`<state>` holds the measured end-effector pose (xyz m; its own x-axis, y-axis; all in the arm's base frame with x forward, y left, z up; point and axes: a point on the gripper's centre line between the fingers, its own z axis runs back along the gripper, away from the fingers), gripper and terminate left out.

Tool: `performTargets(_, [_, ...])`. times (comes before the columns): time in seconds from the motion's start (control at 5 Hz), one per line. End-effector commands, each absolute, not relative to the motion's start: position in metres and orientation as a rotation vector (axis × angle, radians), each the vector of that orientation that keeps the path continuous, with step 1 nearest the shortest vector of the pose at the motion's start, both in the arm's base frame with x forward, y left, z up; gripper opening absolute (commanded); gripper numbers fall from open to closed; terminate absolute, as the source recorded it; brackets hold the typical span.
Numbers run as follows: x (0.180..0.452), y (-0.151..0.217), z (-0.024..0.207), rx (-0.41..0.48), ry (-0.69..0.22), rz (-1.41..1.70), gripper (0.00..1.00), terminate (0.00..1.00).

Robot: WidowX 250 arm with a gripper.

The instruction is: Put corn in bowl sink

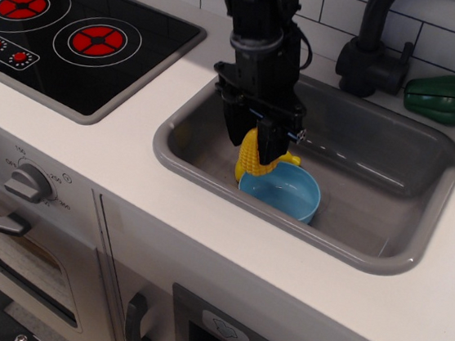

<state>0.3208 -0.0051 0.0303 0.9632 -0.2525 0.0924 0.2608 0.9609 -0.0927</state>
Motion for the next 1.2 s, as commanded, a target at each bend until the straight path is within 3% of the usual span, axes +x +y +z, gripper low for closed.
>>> performTargets(0.0, [0.324,-0.010,0.030,-0.110,-0.101,-0.266,0.00,0.00])
performTargets(0.2, [0.321,-0.014,0.023,-0.097,-0.103,-0.272,0.00,0.00])
performTargets(0.4, [0.321,-0.013,0.025,-0.087,-0.098,-0.254,1.00,0.00])
performTargets(1.0, [0.318,-0.016,0.054,-0.162,-0.090,-0.249,1.00,0.00])
